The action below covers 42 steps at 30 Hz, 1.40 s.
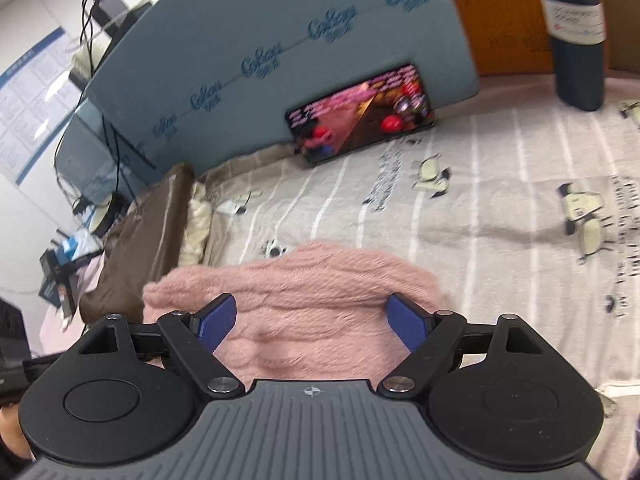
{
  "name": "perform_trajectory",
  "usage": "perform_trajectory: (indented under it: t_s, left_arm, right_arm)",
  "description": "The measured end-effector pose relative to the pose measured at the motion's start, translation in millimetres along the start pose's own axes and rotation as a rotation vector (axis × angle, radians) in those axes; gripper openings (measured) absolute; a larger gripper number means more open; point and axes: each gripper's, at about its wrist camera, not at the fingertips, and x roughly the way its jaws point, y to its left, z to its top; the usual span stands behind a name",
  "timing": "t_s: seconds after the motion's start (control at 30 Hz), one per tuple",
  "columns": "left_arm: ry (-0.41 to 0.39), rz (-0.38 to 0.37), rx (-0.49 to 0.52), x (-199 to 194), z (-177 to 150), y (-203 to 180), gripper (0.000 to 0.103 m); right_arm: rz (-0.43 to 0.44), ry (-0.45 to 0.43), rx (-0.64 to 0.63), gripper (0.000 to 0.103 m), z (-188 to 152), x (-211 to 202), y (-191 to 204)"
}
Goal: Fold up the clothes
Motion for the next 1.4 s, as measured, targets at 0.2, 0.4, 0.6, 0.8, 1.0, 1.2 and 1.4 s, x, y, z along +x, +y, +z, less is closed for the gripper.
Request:
perform_trajectory:
  t_s: [0.2,0.4,0.6,0.8,1.0,1.2,1.4]
  left_arm:
    - [0.020,-0.012,0.014,-9.2,-7.6,-0.9,0.085]
    - [0.041,-0.013,-0.005,-7.4,-12.3,1.8,0.086]
    - [0.036,-0.025,-0.076,-8.2,-11.0,13.4,0.086]
    - [0.096,-0.021,-0.093,0.1,-12.1,16.1,0.086]
    - [0.127,0.024,-0.069,11.4,-13.9,9.4,0.093]
    - [0.158,-0.032,-0.043,25.9,-14.4,-2.5,0.101]
    - [0.157,-0.042,-0.016,31.5,-16.5,-15.9,0.103]
  right_arm:
    - [-0.059,-0.045,0.068,0.082,1.6,-18.6,-16.5]
    - [-0.079,-0.030,0.158,0.082,-4.2,-24.7,-33.7]
    - [-0.046,0.018,0.177,0.083,-9.8,-19.3,-32.5]
    - [-0.034,0.098,0.157,0.084,-17.7,-4.0,-27.2]
    - [-0.044,0.141,0.150,0.085,-23.3,8.2,-26.1]
    - [-0.044,0.142,0.164,0.089,-25.7,13.6,-28.2]
    - [-0.050,0.132,0.132,0.098,-27.9,16.7,-21.3]
